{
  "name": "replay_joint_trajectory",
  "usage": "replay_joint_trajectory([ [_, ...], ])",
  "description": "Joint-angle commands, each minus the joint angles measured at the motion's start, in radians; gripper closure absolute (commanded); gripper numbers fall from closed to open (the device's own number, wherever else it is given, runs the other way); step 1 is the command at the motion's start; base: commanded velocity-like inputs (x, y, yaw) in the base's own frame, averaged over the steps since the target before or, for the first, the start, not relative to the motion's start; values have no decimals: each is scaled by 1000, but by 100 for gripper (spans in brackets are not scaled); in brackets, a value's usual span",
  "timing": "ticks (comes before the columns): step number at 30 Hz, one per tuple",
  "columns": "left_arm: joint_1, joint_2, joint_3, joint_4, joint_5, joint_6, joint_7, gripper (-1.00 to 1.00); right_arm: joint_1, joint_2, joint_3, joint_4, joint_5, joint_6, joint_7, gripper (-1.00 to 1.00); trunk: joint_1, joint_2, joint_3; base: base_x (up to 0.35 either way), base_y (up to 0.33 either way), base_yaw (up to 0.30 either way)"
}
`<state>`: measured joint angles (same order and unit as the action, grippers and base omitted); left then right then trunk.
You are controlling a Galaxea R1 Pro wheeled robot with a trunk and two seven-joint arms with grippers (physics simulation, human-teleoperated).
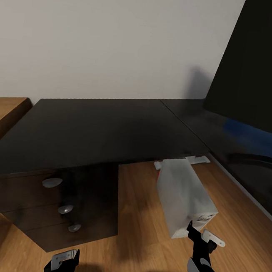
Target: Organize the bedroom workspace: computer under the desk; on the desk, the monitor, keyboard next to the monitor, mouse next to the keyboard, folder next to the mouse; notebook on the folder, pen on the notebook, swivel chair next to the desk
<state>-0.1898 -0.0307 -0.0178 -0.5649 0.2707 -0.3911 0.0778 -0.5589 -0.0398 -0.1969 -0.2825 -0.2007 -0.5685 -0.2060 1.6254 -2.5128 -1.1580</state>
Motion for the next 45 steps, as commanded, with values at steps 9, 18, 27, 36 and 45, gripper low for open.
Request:
replay_joint_trajectory([
  [9,0,0,-2,0,0,-3,5,-100,-1,0,8,0,1,-2,1,-100,0,0,-1,-20,0,0],
  [18,0,0,-2,0,0,-3,5,-100,-1,0,8,0,1,-2,2,-100,0,0,-1,-218,0,0],
  [27,0,0,-2,0,0,-3,5,-100,-1,0,8,0,1,-2,2,-100,0,0,-1,-264,-2,0],
  [36,0,0,-2,0,1,-3,5,-100,-1,1,8,1,1,-2,2,-100,0,0,-1,-276,-66,0],
  [45,0,-1,-2,0,1,-1,5,-100,-1,3,9,4,1,-2,2,-100,0,0,-1,-287,-105,0],
])
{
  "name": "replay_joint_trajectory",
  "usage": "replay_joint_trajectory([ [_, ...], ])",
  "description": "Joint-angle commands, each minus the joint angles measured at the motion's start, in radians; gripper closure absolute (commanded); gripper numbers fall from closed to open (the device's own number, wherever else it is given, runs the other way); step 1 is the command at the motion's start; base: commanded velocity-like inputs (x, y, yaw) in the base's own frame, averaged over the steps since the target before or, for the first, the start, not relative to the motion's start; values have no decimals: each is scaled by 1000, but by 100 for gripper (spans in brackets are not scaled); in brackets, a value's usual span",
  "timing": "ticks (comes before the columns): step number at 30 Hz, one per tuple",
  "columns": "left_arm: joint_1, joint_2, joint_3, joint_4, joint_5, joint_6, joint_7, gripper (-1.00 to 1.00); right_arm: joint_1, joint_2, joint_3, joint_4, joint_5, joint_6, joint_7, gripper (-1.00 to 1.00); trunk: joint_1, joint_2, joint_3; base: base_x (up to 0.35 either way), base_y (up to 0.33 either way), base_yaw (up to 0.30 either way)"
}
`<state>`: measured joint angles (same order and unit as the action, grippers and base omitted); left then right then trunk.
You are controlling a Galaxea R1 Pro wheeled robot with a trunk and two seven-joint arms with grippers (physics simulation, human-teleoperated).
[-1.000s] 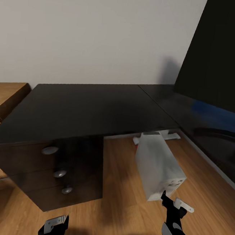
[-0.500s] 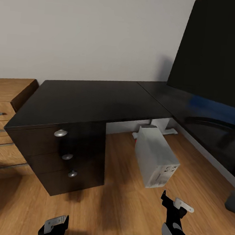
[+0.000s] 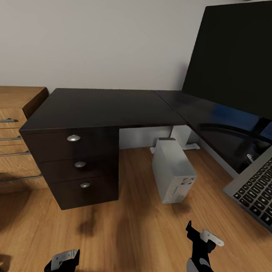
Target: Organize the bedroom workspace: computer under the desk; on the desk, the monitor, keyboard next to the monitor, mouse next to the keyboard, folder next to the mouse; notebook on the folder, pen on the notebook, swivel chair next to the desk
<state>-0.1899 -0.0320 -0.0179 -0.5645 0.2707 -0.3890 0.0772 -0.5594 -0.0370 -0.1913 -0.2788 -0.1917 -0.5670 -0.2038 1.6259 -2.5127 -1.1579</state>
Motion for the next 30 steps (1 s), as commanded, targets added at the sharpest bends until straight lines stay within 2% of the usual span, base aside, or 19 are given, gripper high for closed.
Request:
replay_joint_trajectory([
  [1,0,0,-2,0,1,-3,5,-100,0,0,4,1,-8,-4,0,-100,-1,0,-1,-289,-111,0],
  [18,0,0,-3,9,1,-1,6,-100,0,4,5,22,-1,-4,3,-100,-1,0,-1,-285,-120,0],
  [30,0,0,-2,11,2,-1,6,-100,0,12,10,100,12,-4,40,-100,-1,0,3,-72,-34,0],
])
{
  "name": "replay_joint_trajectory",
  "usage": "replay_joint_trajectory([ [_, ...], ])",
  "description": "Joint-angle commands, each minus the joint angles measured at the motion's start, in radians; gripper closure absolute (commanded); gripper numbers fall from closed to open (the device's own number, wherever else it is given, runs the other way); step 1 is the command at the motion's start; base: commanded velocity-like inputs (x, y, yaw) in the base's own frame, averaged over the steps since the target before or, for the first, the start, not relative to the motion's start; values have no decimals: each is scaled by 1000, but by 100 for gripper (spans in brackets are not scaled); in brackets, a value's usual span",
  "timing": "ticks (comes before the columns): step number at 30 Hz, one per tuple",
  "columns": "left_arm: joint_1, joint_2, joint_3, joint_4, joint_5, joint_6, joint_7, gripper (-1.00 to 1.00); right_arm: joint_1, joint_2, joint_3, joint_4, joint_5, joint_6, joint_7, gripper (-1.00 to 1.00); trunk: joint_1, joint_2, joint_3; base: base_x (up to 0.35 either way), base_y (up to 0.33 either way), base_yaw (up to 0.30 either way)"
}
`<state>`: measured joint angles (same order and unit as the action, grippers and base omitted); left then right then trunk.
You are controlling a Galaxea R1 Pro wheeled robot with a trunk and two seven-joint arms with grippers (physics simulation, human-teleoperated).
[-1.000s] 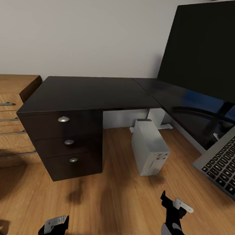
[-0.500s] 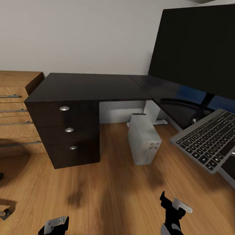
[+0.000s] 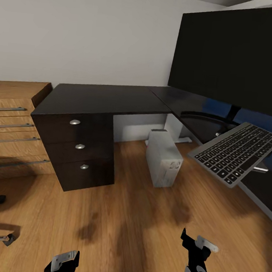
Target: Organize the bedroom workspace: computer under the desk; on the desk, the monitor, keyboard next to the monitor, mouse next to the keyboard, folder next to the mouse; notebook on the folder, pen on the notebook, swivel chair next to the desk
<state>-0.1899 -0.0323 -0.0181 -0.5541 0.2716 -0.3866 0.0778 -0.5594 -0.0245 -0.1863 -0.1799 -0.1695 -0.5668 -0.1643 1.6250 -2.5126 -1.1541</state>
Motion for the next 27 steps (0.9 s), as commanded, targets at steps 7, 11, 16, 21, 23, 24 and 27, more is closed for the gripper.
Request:
replay_joint_trajectory([
  [7,0,-1,-3,1,1,-2,6,-100,0,1,4,95,6,-4,52,-100,-3,1,26,-7,-3,0],
  [11,0,-1,-2,2,1,0,6,-100,2,-1,4,135,10,-4,66,-100,-5,2,42,-2,-1,0],
  [16,0,0,-2,2,2,2,9,-100,5,-1,4,162,13,-5,72,-100,-7,3,61,0,0,0],
  [21,0,0,-4,12,2,8,10,-100,11,-2,4,171,14,-6,75,-100,-10,5,81,0,0,0],
  [23,0,0,-5,25,2,14,10,-100,13,-2,4,174,14,-7,77,-100,-11,5,88,0,0,0],
  [24,0,-1,-5,31,1,17,9,-100,14,-2,4,175,14,-7,77,-100,-11,5,92,0,0,0],
  [27,2,-13,-6,31,12,33,-3,-100,28,9,7,187,26,4,89,-100,-12,6,104,0,0,0],
])
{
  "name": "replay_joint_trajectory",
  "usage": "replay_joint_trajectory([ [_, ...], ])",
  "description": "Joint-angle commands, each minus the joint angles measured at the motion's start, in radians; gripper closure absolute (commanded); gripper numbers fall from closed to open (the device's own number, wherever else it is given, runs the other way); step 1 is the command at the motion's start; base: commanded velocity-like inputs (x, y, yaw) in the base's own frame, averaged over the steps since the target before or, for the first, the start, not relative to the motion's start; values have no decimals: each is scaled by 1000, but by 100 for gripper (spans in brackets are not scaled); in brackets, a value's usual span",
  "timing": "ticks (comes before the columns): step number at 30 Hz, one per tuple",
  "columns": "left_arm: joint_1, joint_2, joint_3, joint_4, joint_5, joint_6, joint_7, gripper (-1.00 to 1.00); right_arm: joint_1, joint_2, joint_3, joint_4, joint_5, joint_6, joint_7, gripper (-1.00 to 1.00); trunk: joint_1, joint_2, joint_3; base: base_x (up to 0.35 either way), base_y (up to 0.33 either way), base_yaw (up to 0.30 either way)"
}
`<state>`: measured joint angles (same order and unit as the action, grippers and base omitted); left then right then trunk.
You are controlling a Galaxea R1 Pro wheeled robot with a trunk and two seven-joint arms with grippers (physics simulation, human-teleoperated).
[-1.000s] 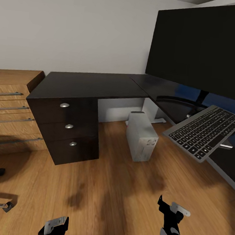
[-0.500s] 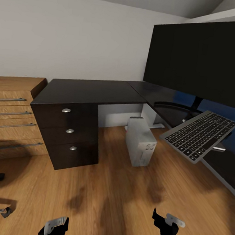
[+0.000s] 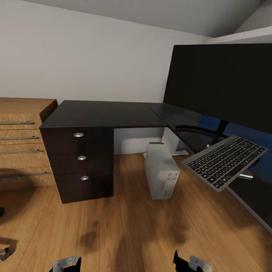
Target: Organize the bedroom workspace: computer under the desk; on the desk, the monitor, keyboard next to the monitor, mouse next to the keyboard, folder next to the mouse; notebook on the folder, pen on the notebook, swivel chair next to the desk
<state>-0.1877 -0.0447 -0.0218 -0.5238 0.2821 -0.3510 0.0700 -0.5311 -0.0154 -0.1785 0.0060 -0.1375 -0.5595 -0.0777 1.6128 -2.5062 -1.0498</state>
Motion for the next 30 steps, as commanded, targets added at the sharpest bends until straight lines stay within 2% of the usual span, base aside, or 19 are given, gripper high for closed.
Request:
replay_joint_trajectory([
  [1,0,-6,2,6,7,3,0,-100,5,6,0,7,0,2,1,-100,-1,0,3,0,0,0],
  [4,0,-8,2,22,24,20,0,-100,22,23,0,11,17,19,1,-100,-2,1,15,0,0,0],
  [12,1,-11,15,66,-21,-23,34,-100,68,15,1,10,-29,-24,-17,-100,-6,3,46,0,0,0],
  [17,1,-11,15,94,-44,-51,35,-100,96,13,1,9,-30,-31,-17,-100,-8,4,69,0,0,-44],
  [28,1,-3,17,156,-44,-67,37,-100,110,17,2,10,-28,-37,-15,-100,-13,7,123,0,0,-185],
  [30,1,-2,18,167,-44,-68,37,-100,111,21,1,11,-28,-36,-18,-100,-21,21,131,0,0,-251],
])
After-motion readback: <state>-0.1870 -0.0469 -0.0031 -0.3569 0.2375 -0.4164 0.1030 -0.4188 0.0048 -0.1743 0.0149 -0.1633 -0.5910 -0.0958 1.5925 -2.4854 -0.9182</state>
